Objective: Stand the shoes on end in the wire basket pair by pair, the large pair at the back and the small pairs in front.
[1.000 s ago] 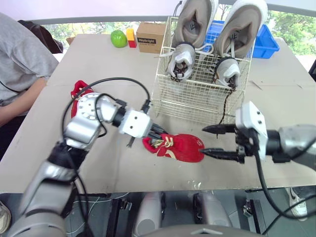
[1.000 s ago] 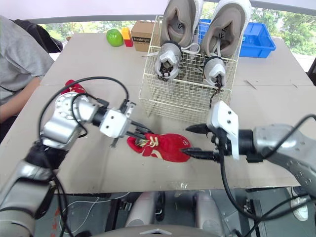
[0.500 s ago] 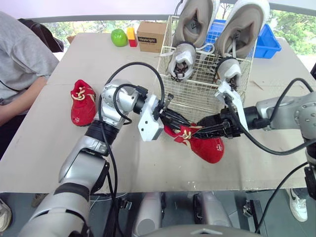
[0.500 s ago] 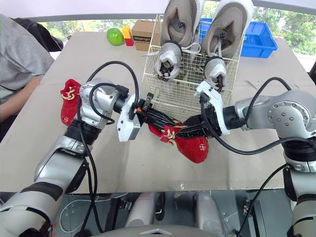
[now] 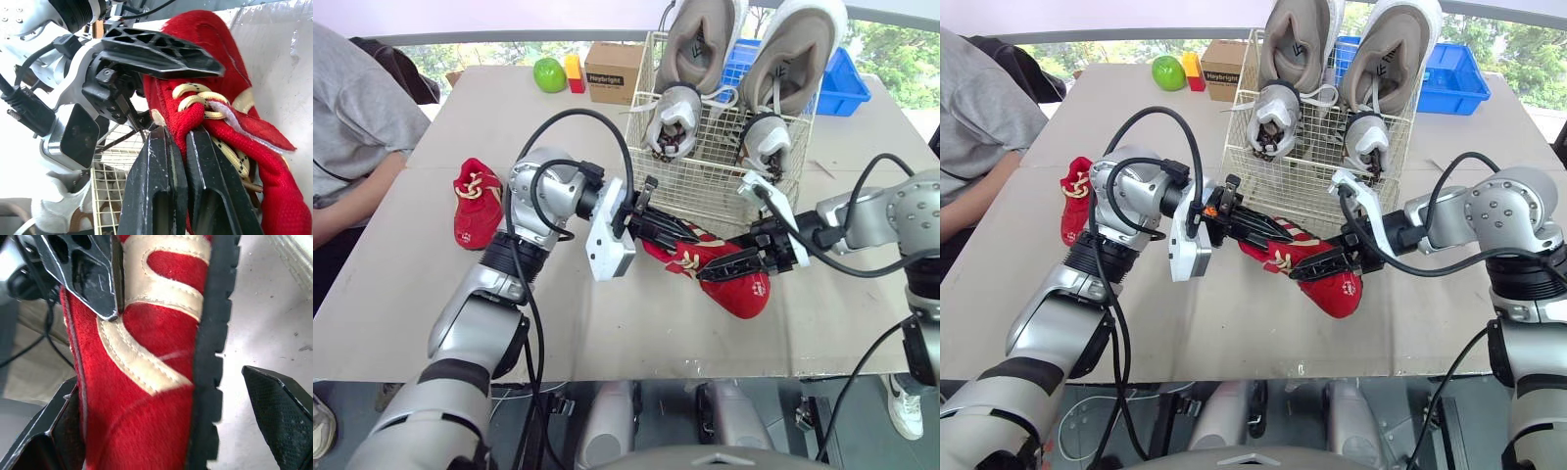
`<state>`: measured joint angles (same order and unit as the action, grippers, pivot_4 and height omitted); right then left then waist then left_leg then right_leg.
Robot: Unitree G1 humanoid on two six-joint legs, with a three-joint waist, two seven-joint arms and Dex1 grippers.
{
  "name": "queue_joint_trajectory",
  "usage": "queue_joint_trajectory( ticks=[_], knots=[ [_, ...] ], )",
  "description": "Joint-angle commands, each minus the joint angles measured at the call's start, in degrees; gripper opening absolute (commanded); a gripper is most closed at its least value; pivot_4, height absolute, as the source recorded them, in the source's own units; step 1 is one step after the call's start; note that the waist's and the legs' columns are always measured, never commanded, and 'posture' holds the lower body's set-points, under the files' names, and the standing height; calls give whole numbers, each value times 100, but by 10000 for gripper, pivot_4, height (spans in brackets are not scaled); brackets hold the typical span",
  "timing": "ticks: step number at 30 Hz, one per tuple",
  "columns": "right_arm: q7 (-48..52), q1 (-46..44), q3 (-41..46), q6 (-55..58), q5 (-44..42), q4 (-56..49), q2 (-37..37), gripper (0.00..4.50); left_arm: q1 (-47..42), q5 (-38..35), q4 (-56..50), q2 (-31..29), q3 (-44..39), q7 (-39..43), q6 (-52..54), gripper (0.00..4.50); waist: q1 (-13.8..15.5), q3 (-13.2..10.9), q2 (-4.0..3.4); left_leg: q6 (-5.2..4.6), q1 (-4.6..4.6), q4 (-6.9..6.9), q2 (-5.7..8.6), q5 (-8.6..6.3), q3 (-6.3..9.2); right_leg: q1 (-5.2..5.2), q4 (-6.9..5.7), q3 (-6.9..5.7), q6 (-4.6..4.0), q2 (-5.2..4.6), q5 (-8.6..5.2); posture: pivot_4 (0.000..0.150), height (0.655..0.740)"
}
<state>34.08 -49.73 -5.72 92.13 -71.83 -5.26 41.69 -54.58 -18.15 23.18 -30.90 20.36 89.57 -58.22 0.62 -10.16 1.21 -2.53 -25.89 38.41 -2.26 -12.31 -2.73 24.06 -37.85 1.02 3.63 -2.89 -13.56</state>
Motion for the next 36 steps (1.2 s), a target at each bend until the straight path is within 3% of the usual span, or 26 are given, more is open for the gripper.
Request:
queue_joint_trajectory(
  ticks=[1,12,15,21,24,25,29,32,34,36],
  knots=[
    [13,-204,249,37,-547,198,96,44037,-53,-149,-213,-85,-100,-100,-114,0,-8,0,0,0,1,0,0,0,-1,0,0,0,0,0,0,1500,7400],
    [-465,-269,167,37,-1106,591,78,44037,40,-396,-497,-136,-14,-78,-23,0,-15,0,0,0,1,0,-3,0,0,0,-1,1,0,1,0,1500,7400],
    [-546,-237,122,37,-1194,656,138,36561,81,-448,-575,-147,-34,-84,20,0,-24,0,0,0,2,0,-2,0,-1,0,-2,2,0,2,0,1500,7400],
    [-621,-142,142,37,-1328,589,244,10875,134,-470,-600,-148,-100,-121,135,0,-26,0,0,0,2,0,-2,0,-1,0,-1,1,0,2,0,1500,7400],
    [-677,-22,235,37,-1360,414,259,4520,268,-959,-864,-300,-203,-5,1041,0,-40,0,0,0,2,0,-3,0,0,0,-2,1,0,3,0,1500,7400],
    [-734,69,331,16,-1383,319,252,4079,354,-1127,-1056,-416,-321,-263,1871,8086,-51,0,0,0,2,-1,-5,0,4,0,-2,2,0,3,0,1500,7400],
    [-926,333,576,-75,-1509,74,250,3385,594,-1339,-1586,-713,-573,-579,3372,24206,-110,0,-1,0,-1,-1,-9,0,17,1,-3,-2,2,2,-1,1500,7400],
    [-1224,1259,1287,-679,-1972,-1034,427,3122,1228,-3485,-2667,-1805,-1123,-1740,7168,36690,-162,-1,-1,0,1,-3,-12,0,19,0,-3,-1,5,2,-2,1500,7400],
    [-1307,1842,1759,-1153,-2251,-1896,484,3114,1608,-4622,-3004,-2183,-1591,-2501,8597,37260,-186,-2,-2,0,-1,-9,-14,0,25,3,-7,-5,13,1,-7,1500,7400],
    [-1454,2211,2163,-1868,-2542,-2457,328,3089,2032,-5057,-3289,-2195,-2003,-3161,9110,37260,-205,-4,-7,1,3,-10,-22,0,39,3,-13,-16,26,0,-17,1500,7400]
  ],
)
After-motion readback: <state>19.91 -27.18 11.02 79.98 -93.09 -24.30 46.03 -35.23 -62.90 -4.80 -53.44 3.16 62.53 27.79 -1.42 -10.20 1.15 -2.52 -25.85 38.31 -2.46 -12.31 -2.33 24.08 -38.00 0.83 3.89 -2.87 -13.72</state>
